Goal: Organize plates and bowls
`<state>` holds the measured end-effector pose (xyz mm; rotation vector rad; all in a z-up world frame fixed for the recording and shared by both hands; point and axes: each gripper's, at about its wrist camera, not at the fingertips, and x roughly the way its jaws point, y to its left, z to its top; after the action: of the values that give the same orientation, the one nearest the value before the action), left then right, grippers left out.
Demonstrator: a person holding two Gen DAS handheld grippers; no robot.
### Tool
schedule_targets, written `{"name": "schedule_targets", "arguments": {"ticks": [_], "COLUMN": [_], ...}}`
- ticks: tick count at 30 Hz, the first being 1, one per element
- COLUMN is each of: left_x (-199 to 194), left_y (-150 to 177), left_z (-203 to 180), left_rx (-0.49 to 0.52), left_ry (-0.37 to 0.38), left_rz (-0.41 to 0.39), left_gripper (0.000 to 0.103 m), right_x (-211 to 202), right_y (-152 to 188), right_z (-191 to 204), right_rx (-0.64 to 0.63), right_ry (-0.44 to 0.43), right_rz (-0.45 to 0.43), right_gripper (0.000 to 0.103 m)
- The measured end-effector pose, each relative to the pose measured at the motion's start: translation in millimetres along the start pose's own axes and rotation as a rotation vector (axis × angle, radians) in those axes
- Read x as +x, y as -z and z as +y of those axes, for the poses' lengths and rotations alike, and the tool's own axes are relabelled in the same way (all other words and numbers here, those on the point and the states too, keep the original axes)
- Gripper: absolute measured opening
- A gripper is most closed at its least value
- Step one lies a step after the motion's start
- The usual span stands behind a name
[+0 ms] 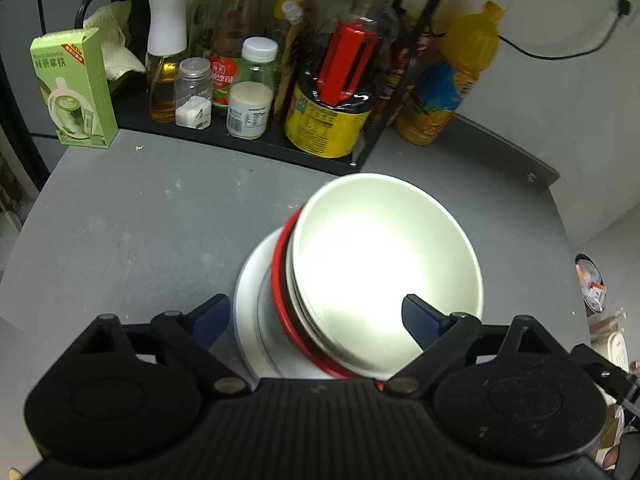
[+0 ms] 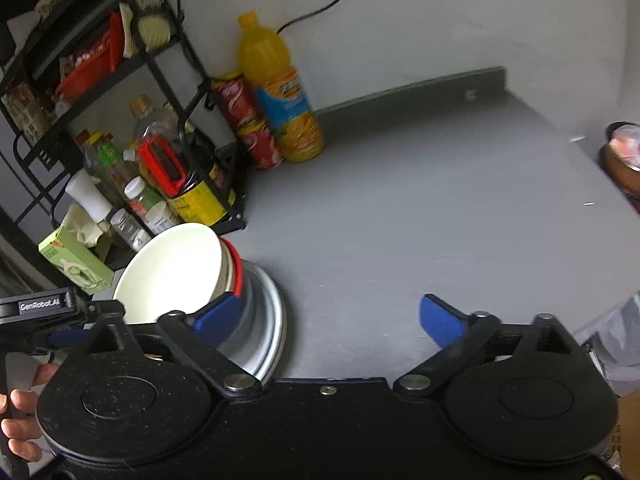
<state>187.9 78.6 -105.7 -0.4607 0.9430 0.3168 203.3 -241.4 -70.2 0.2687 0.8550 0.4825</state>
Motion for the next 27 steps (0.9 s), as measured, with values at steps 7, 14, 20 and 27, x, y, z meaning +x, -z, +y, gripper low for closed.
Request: {"name": "schedule_targets", "arguments": {"ticks": [7, 14, 20, 27], "left_x": [-29.1, -64.8, -92.1, -123.8], "left_y": [26.4, 55.5, 78.5, 95.7], "left_z": [-8.7, -15.4, -18.9, -18.8], "left_rx": [0.046, 0.115, 0.166, 0.178], "left_ry": [0.016, 0.047, 0.081, 0.106], "left_rz": [-0.021, -0.046, -0.063, -0.091], "left_gripper": [0.093, 0.1, 0.102, 0.102], "right_x": [-39.8, -74.3, -102.0, -129.7], "right_y": [25.6, 45.3, 60.3, 71.7], "right_z": [-8.4, -2.7, 9.3, 20.5], "right_rx": [0.025, 0.039, 0.013, -0.006], "right_ry": [0.037, 0.063, 0.07, 0.096], "right_rz": [-0.052, -0.093, -0.127, -0.146], "right_gripper": [0.103, 0.103, 0.103, 0.103]}}
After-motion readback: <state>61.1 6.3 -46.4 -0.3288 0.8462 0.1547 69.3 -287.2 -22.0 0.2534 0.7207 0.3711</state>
